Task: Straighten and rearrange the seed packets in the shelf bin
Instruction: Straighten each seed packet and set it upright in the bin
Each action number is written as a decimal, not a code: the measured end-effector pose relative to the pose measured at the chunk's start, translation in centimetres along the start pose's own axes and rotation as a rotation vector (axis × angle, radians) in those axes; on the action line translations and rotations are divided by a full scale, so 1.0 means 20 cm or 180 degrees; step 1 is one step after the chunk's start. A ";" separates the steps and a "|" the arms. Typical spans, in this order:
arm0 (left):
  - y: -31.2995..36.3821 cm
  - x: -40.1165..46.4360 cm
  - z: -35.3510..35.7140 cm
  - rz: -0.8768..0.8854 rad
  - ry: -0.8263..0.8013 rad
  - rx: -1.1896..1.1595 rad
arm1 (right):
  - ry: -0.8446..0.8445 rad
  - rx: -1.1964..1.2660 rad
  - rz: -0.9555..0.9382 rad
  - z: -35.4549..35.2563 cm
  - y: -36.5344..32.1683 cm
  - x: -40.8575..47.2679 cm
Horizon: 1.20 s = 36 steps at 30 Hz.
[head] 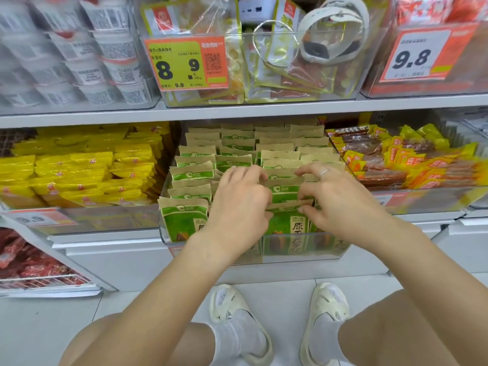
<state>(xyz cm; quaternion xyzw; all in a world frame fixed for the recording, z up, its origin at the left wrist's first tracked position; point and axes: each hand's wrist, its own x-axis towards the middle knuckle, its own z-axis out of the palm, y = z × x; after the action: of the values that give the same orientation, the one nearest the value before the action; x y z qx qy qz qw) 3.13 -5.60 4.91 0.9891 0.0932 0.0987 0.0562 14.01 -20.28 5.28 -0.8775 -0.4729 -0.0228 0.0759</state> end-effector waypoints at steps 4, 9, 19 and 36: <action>-0.06 -0.03 -0.10 -0.0182 -0.0098 -0.1157 | -0.0019 0.0484 0.0114 -0.06 0.01 -0.01; -0.25 0.09 -0.13 -0.0346 -0.0412 -0.0489 | 0.0034 0.0707 0.0168 -0.10 0.00 0.04; -0.50 0.59 0.03 -0.0463 -0.0830 -0.0174 | -0.0157 0.0254 -0.0210 -0.01 0.01 0.44; -0.46 0.38 0.00 -0.0112 -0.1025 0.0153 | -0.0225 0.0109 -0.0125 0.14 -0.05 0.91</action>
<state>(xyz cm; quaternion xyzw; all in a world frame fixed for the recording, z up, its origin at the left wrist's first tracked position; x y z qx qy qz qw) 8.95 4.86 5.13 0.9915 0.1026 -0.0644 0.0485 23.09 -4.35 4.71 -0.8669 -0.4927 0.0149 0.0737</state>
